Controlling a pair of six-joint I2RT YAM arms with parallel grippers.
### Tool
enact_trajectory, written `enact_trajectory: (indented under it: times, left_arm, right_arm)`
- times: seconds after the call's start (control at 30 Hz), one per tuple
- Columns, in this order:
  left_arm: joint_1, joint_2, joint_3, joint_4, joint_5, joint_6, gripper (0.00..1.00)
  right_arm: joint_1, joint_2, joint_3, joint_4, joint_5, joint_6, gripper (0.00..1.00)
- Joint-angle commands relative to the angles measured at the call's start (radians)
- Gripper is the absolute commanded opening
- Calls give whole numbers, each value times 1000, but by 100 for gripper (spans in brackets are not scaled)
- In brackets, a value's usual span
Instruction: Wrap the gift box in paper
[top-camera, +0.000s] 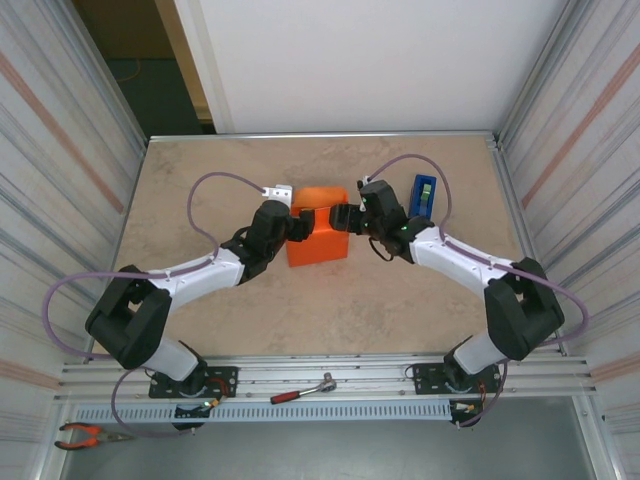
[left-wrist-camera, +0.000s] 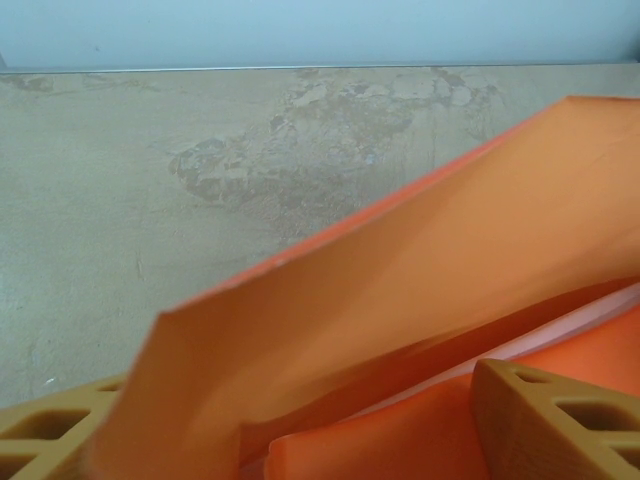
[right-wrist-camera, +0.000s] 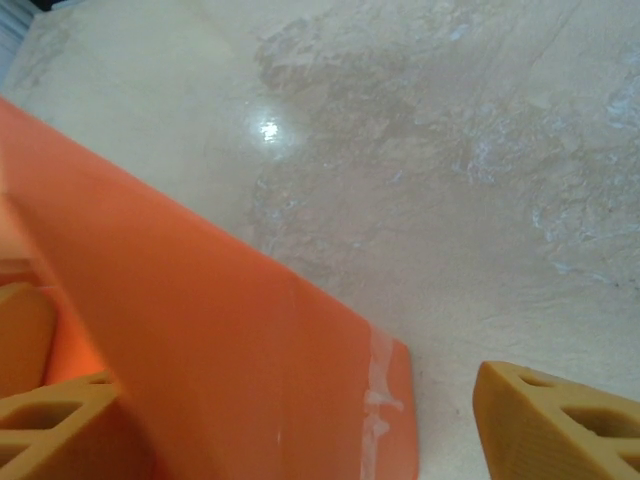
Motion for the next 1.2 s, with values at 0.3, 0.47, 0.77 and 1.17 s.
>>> enact_trajectory:
  times: [0.3, 0.47, 0.77, 1.17]
  left_arm:
    - [37, -64, 30, -97, 87, -19, 82]
    - [105, -232, 19, -168, 128, -141, 88]
    - [121, -407, -145, -141, 97, -293, 82]
    - [-26, -261, -146, -48, -52, -248, 78]
  right_arm:
    - [31, 36, -92, 62, 125, 93, 63]
    - [59, 36, -91, 34, 154, 113, 62]
    - [82, 52, -88, 10, 185, 166, 61]
    - [83, 91, -81, -60, 186, 239, 60]
